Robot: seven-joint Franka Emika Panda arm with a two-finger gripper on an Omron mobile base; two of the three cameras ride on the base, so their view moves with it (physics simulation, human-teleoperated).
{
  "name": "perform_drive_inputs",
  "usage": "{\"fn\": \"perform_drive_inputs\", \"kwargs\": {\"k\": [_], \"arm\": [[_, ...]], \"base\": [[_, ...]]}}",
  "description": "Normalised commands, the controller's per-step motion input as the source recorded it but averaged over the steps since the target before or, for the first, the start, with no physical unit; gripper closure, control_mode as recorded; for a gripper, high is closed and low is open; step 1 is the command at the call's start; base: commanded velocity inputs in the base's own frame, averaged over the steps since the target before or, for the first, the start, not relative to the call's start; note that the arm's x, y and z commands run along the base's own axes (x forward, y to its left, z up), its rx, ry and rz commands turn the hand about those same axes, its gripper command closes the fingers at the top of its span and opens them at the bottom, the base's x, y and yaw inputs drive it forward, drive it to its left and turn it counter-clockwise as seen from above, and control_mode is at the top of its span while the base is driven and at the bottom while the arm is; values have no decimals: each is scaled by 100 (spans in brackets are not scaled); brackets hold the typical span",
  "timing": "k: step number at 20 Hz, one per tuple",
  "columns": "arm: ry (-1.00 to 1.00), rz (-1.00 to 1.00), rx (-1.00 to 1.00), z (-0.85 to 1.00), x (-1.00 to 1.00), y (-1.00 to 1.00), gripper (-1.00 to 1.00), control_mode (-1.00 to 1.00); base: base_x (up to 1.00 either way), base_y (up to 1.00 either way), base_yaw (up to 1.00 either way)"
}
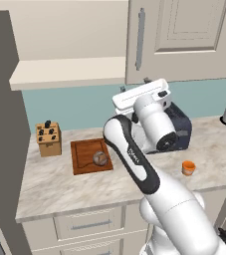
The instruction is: Pick the bread, place it on the cutting board, pick the jam, place it on the counter, and close the cabinet.
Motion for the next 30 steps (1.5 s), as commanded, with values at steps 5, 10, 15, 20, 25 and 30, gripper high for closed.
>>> {"fn": "perform_drive_inputs", "kwargs": {"k": [5,10,15,20,25,30], "arm": [[0,-7,0,32,-44,0,-100,-100],[0,-7,0,31,-45,0,-100,-100],[0,-6,0,30,-46,2,-100,-100],[0,-6,0,30,-41,7,-100,-100],[0,-6,0,30,-43,10,-100,-100],[0,-5,0,21,-40,13,-100,-100]], "base": [[0,0,0],[0,0,0],[0,0,0],[0,0,0],[0,0,0],[0,0,0]]}}
